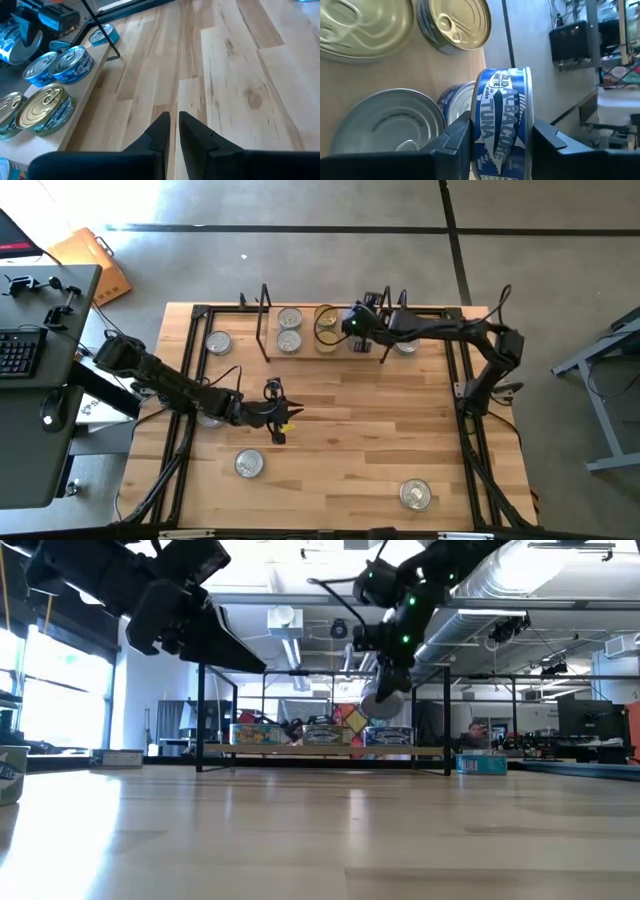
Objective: Stack canned seafood by type on shelf
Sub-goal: Stack the blue tuna can on top of the blue tuna can on the shelf, then stack the green tuna can on top of the green tuna can on the shelf
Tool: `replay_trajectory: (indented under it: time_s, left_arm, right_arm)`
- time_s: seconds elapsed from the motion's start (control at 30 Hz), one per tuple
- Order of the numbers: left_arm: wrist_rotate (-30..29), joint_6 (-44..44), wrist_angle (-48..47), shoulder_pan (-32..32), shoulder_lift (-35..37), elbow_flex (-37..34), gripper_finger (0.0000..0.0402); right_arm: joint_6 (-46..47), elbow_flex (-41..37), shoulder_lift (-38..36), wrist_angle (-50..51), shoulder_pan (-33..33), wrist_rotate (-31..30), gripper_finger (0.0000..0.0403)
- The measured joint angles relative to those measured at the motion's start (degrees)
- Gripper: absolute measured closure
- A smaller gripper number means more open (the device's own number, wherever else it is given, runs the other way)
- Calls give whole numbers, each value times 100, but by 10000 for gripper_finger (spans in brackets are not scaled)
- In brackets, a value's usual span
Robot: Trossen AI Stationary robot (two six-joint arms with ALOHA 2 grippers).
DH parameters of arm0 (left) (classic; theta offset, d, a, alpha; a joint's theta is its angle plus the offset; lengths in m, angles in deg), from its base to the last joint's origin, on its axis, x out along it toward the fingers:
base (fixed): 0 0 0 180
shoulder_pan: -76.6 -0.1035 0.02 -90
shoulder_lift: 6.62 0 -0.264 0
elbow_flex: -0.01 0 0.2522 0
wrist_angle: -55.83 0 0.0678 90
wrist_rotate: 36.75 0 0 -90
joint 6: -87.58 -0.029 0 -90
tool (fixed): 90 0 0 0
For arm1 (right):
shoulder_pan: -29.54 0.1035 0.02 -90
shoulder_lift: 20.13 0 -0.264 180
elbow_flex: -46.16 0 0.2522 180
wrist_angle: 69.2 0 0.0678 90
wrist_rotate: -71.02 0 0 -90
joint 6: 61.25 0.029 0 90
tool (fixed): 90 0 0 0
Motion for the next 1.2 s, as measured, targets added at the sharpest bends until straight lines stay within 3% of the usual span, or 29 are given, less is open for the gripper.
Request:
replay_trajectory:
  time_s: [0.13,0.4,0.7,1.2]
  left_arm:
    - [-7,-85,58,-1,-2,-2,371]
    - [-9,-52,70,2,-2,-2,371]
    - [-7,-48,70,0,-2,-2,371]
    - [-2,-33,67,0,-2,-2,371]
  right_arm:
    - [-336,0,229,-124,-152,243,285]
    - [-544,-2,521,-131,-166,-205,285]
    - [-471,-2,514,-111,-149,-264,195]
    - [-521,-2,181,18,135,-492,186]
